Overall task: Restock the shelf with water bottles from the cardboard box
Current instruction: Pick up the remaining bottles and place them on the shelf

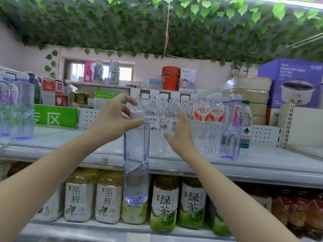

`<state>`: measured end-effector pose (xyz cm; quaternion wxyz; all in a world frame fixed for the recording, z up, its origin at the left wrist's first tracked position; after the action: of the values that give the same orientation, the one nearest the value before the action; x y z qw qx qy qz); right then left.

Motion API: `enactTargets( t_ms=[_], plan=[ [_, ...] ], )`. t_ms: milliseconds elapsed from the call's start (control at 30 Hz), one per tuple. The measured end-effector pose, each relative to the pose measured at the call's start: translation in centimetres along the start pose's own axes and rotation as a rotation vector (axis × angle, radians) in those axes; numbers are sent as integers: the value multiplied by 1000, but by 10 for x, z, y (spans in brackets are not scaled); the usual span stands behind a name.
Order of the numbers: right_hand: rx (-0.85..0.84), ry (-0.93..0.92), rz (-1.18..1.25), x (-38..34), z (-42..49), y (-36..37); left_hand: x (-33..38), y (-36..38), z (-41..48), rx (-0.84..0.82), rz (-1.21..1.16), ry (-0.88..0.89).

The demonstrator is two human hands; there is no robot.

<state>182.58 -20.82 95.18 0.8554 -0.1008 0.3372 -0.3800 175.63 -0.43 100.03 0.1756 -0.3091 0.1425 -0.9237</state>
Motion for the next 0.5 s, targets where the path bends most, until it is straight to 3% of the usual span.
enactTargets(
  t_ms=[233,500],
  plan=[
    [198,135,-207,7,-15,4,-4,2,-4,1,-1,-9],
    [52,162,144,17,-17,8,-5,-8,-4,12,-9,-4]
  ],
)
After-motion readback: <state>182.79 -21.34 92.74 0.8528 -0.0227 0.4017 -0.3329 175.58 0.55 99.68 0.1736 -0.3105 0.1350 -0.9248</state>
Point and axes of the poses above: each hand's wrist, its own z-axis towards the middle knuckle, its own y-axis out of the palm, x = y × z, the point moved 10 cm from there along z, towards the middle knuckle, and after that the axes turned 1 degree about y, right-handed, at the moved point
